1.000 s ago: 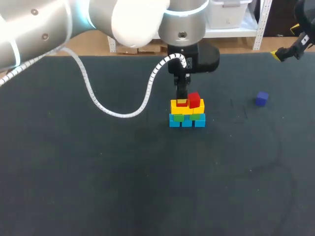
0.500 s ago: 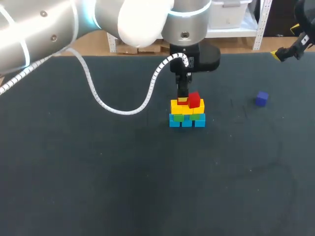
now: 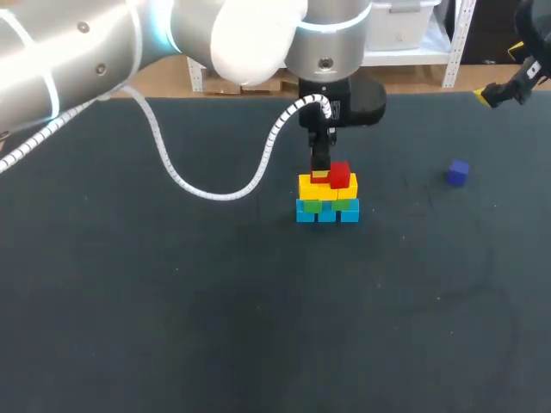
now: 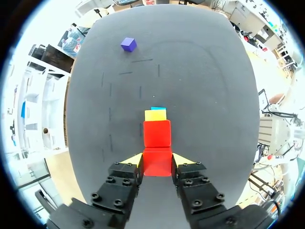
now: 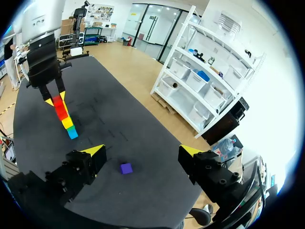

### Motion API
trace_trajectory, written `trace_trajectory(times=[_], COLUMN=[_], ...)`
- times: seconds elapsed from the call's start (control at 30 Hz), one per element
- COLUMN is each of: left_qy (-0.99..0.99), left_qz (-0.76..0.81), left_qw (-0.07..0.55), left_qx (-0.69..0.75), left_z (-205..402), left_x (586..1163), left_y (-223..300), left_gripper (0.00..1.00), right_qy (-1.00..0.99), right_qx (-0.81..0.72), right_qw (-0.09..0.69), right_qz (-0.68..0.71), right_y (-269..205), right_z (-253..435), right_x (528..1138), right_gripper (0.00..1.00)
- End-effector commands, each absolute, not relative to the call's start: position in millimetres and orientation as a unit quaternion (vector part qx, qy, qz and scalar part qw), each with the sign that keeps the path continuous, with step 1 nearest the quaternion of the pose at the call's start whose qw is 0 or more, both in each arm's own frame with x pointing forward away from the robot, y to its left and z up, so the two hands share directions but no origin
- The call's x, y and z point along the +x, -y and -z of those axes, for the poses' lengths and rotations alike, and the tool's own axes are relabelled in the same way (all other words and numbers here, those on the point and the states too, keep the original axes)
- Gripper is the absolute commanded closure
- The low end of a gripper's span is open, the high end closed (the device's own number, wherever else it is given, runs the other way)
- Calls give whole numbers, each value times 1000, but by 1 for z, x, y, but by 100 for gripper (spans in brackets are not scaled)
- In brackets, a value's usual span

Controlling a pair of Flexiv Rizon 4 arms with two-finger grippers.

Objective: Place the blue cubes, place green cubes on the blue cubes, place the yellow cubes on the green cubes, then place the red cubes on the yellow cubes, and place purple cube on the red cubes.

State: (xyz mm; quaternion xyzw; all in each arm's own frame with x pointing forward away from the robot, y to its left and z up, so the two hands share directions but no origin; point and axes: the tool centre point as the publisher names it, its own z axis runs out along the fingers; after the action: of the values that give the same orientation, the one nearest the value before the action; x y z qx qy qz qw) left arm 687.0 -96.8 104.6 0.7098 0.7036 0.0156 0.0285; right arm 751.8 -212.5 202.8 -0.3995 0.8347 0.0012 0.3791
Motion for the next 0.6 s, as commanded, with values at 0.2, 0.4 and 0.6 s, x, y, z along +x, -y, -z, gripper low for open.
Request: trace_trajectory(times=[0.2,0.4,0.6], left_qy=[-704,-703,-702], left_qz=[-21,-19,-21], left_qw=[25,23,17], left_qx=[709,710,712], left_z=[-103,-102,-100], left_x=[694,694,695], left_y=[100,101,100], left_gripper=[100,100,100], right_qy=[-834,-834,-834], right_qx=[-384,-384,-384], right_qw=[395,395,395], right_qz=[31,31,31], right_y=[211,211,211], right_z=[-202,-202,-202], right_x=[748,748,748], right_gripper=[0,0,0])
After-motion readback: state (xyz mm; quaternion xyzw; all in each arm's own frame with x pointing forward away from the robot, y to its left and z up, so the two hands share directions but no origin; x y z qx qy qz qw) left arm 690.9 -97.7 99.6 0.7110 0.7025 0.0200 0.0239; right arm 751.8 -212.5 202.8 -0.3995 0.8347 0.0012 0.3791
